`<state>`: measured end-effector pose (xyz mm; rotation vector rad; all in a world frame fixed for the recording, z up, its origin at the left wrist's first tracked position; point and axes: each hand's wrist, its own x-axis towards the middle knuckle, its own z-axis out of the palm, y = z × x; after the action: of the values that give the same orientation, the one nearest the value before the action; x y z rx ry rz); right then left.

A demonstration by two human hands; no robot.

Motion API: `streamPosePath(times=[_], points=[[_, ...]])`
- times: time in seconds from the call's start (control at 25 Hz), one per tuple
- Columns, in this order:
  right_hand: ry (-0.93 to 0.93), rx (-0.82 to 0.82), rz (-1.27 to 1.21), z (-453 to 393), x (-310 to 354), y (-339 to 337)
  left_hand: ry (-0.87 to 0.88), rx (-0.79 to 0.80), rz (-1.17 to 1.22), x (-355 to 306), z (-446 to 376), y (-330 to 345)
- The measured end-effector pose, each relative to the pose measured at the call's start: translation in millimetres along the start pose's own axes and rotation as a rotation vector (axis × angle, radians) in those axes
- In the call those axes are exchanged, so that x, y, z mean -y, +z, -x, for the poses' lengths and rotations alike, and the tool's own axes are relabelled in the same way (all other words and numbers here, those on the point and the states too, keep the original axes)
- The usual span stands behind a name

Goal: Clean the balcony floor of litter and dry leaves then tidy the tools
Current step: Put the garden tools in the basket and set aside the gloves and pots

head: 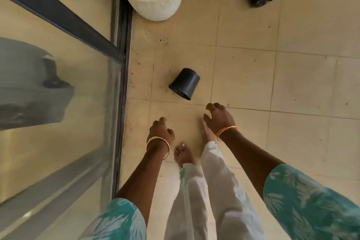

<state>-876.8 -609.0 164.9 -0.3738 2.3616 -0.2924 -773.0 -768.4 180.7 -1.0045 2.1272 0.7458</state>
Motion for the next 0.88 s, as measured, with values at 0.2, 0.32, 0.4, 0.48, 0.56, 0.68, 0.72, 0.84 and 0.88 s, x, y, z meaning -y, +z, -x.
streamPosePath(times=[0.2,0.32,0.4,0.48,0.56,0.68,0.72,0.84,0.88], points=[[-0.119,0.117,0.124,-98.0,2.5,47.4,0.027,-0.044,-0.022,-18.6,-107.3,16.6],[-0.098,0.094,0.113,-136.6,-3.2,70.4,0.055,-0.031,0.007,-31.4,-155.3,24.7],[-0.121,0.042,0.077,-153.2,-6.2,82.4,0.072,0.005,0.086,-36.9,-182.6,31.1],[-0.125,-0.002,0.037,-163.4,-8.5,89.5,0.096,0.029,0.124,-39.2,-203.3,35.6],[-0.105,-0.002,-0.003,-170.7,-13.6,91.8,0.114,0.01,0.134,-40.0,-214.6,40.6],[-0.091,0.025,-0.036,-171.6,-21.2,88.3,0.118,-0.028,0.146,-43.2,-212.3,45.0],[-0.091,0.015,-0.053,-171.1,-22.1,85.0,0.126,-0.04,0.152,-44.7,-209.7,44.2],[-0.047,-0.059,-0.146,-167.5,-21.7,66.8,0.149,-0.075,0.187,-50.8,-198.6,37.7],[-0.034,-0.079,-0.164,-165.9,-21.8,59.7,0.143,-0.085,0.201,-53.0,-193.9,34.3]])
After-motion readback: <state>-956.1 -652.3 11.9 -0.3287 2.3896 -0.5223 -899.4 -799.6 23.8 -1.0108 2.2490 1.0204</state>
